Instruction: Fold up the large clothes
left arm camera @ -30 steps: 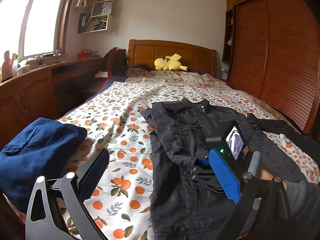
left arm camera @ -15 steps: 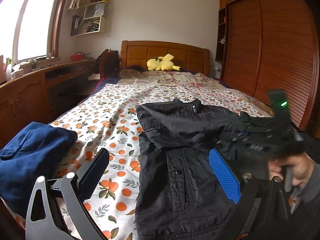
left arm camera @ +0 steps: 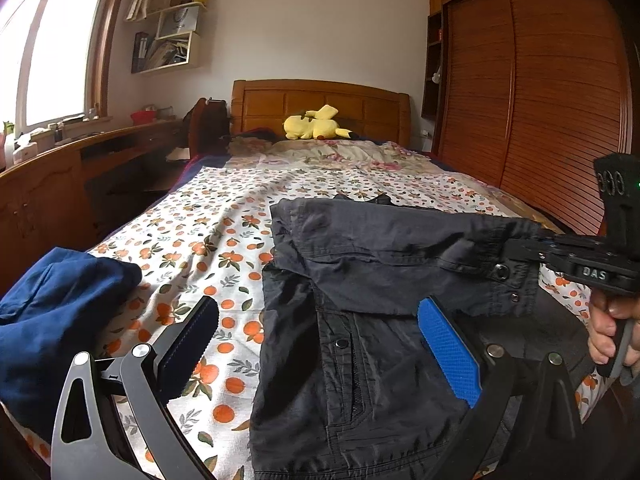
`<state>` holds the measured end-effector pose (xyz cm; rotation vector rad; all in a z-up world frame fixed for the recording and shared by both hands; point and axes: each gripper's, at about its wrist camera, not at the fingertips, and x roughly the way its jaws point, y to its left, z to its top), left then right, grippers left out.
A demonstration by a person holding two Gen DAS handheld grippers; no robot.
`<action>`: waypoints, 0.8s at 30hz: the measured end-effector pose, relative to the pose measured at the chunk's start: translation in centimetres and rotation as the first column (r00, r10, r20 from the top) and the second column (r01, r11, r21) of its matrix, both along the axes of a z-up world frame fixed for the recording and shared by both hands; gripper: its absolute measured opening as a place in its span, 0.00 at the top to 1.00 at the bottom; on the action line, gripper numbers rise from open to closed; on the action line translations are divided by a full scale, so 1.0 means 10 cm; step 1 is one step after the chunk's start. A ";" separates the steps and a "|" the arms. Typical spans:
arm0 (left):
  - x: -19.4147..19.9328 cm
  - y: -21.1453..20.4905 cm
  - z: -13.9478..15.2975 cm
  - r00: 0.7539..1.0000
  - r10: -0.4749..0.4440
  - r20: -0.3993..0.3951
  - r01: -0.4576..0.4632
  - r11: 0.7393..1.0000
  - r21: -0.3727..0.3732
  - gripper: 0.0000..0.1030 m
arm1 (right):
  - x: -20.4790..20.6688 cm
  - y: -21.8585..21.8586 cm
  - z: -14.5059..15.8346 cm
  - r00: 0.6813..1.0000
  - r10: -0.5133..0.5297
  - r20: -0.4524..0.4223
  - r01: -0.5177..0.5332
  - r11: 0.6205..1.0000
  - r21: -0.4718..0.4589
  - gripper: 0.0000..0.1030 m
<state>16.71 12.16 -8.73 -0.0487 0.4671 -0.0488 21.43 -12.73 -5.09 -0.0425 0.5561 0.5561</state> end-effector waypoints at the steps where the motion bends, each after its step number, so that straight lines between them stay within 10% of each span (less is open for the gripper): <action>1: 0.00 -0.01 0.00 1.000 -0.002 -0.001 0.002 1.000 0.000 0.02 | -0.03 -0.04 -0.01 1.000 -0.010 0.002 0.010 1.000 -0.003 0.94; 24: 0.09 -0.15 -0.07 0.999 -0.035 -0.016 0.035 0.999 0.013 0.02 | 0.09 -0.80 -0.56 0.972 -0.220 -0.078 0.207 0.967 -0.146 0.94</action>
